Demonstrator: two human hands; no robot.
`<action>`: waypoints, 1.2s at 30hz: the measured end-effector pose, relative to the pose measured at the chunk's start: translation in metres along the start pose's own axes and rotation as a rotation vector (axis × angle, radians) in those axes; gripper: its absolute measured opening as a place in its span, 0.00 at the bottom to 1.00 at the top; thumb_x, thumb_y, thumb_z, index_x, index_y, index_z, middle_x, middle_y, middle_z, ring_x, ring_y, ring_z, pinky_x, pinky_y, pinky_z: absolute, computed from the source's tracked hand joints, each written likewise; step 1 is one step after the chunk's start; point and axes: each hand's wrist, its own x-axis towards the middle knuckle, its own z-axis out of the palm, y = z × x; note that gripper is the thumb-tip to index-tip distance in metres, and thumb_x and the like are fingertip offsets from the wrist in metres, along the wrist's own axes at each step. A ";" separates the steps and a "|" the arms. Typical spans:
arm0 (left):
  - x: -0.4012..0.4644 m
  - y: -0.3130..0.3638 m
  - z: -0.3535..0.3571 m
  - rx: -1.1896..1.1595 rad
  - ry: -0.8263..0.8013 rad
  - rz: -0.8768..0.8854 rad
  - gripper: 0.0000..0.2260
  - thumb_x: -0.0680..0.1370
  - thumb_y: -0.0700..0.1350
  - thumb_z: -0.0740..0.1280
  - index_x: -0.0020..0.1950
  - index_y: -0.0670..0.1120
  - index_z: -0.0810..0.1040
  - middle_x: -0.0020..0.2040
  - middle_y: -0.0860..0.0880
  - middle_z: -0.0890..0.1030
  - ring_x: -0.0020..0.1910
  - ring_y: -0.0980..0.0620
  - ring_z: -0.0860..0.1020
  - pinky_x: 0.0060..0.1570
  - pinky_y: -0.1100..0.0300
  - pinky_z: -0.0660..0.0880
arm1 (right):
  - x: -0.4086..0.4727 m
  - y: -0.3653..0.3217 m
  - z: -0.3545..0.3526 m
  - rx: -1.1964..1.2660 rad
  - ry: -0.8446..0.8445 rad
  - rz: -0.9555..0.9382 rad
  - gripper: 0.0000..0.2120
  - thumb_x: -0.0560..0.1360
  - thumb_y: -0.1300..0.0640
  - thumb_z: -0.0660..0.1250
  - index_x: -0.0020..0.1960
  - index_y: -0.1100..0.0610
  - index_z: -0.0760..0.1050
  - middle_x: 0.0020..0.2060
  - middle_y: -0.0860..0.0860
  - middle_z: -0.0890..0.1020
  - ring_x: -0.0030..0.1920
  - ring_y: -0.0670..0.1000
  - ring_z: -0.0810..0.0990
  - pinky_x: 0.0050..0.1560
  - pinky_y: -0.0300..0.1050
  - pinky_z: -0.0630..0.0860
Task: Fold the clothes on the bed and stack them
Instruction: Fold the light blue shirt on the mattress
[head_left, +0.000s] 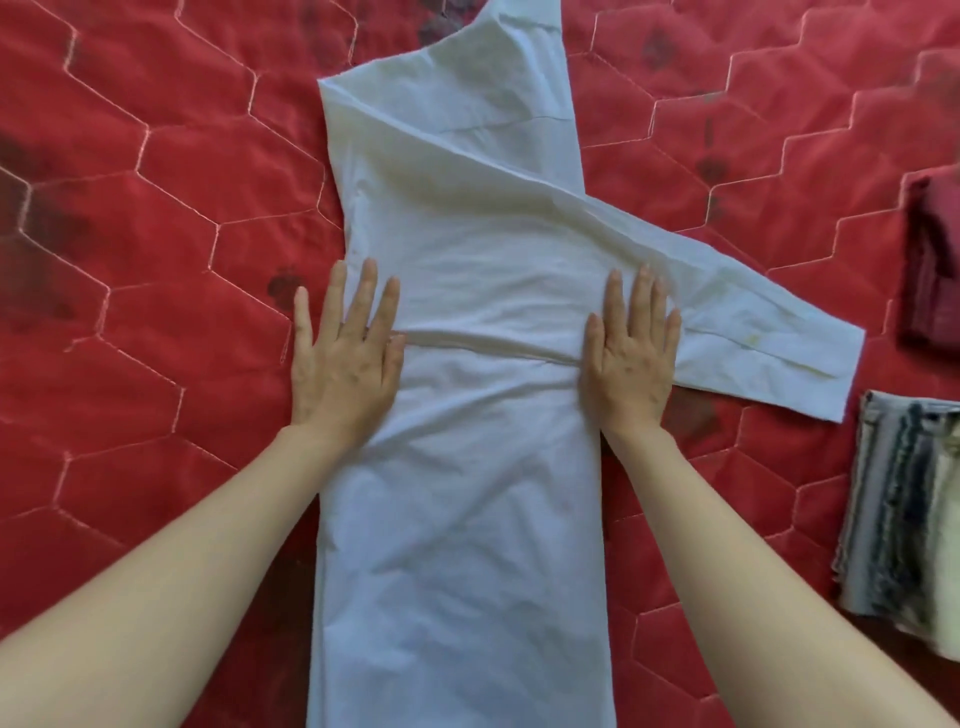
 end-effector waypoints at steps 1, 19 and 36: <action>0.000 0.002 -0.001 0.011 -0.001 -0.004 0.26 0.82 0.53 0.46 0.78 0.44 0.58 0.79 0.44 0.55 0.78 0.42 0.50 0.74 0.39 0.42 | -0.004 0.007 -0.003 0.009 0.002 -0.027 0.24 0.84 0.50 0.48 0.79 0.52 0.50 0.78 0.56 0.50 0.78 0.53 0.46 0.77 0.52 0.42; 0.095 0.126 0.015 0.065 -0.094 0.465 0.31 0.77 0.62 0.45 0.78 0.51 0.58 0.79 0.42 0.54 0.78 0.39 0.51 0.72 0.34 0.45 | 0.015 0.166 -0.042 0.097 0.143 0.664 0.40 0.77 0.36 0.59 0.78 0.60 0.52 0.69 0.63 0.65 0.68 0.63 0.64 0.67 0.58 0.60; 0.043 0.063 -0.078 -1.379 -0.876 -0.379 0.31 0.62 0.76 0.65 0.45 0.51 0.84 0.40 0.46 0.83 0.37 0.50 0.82 0.34 0.59 0.78 | -0.097 -0.093 -0.093 0.638 -0.012 -0.112 0.09 0.74 0.56 0.69 0.50 0.61 0.76 0.47 0.56 0.77 0.47 0.60 0.77 0.39 0.54 0.72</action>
